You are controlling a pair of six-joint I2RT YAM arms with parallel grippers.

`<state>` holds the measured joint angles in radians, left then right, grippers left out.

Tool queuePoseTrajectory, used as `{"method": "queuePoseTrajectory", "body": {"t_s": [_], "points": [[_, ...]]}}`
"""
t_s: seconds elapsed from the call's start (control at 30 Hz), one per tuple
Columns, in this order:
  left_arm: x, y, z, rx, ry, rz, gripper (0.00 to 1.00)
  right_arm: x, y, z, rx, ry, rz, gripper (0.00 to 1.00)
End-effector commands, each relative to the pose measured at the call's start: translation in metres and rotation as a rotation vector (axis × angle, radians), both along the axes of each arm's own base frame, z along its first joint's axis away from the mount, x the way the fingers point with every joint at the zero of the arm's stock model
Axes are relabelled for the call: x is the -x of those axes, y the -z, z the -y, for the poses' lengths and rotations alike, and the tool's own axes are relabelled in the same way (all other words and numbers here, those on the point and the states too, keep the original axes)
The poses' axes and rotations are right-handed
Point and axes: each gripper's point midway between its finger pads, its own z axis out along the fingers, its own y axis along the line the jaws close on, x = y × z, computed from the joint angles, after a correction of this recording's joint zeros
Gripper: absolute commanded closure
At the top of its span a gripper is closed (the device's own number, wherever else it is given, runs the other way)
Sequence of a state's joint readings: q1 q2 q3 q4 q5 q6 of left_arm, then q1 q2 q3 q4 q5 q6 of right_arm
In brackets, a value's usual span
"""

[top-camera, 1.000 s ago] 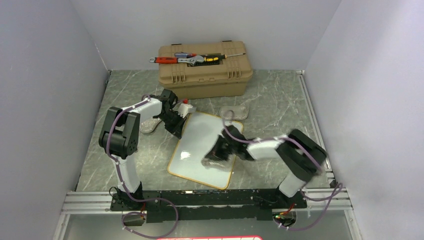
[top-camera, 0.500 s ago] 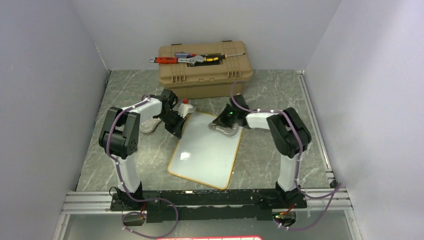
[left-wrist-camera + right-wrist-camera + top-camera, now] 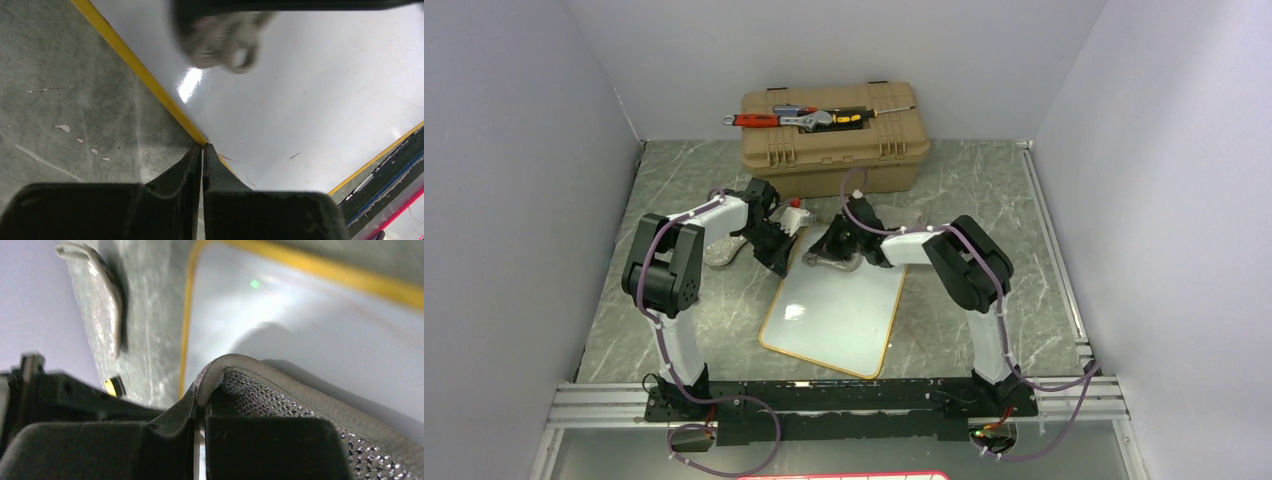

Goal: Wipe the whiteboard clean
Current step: Erase the whiteboard at the center of the board.

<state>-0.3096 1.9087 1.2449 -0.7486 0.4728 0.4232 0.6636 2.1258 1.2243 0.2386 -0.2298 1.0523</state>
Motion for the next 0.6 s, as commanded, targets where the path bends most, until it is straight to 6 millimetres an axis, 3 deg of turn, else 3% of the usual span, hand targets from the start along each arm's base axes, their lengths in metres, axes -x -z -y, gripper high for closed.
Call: {"method": "queuePoseTrajectory", "body": {"t_s": [0.0, 0.1, 0.23, 0.47, 0.57], "points": [[0.009, 0.027, -0.024, -0.133, 0.024, -0.030, 0.91, 0.076, 0.061, 0.076, 0.243, 0.018, -0.195, 1.00], [0.005, 0.020, -0.025, -0.131, 0.011, -0.021, 0.91, 0.101, 0.046, 0.105, 0.290, 0.024, -0.184, 1.00], [0.000, -0.001, -0.028, -0.126, -0.003, 0.027, 0.91, 0.117, 0.018, 0.141, 0.352, 0.059, -0.146, 1.00], [-0.007, -0.048, -0.042, -0.139, -0.032, 0.132, 0.91, 0.103, -0.023, 0.204, 0.381, 0.197, -0.107, 1.00], [-0.012, -0.076, -0.054, -0.148, -0.061, 0.193, 0.82, 0.093, -0.053, 0.218, 0.377, 0.236, -0.043, 1.00]]}}
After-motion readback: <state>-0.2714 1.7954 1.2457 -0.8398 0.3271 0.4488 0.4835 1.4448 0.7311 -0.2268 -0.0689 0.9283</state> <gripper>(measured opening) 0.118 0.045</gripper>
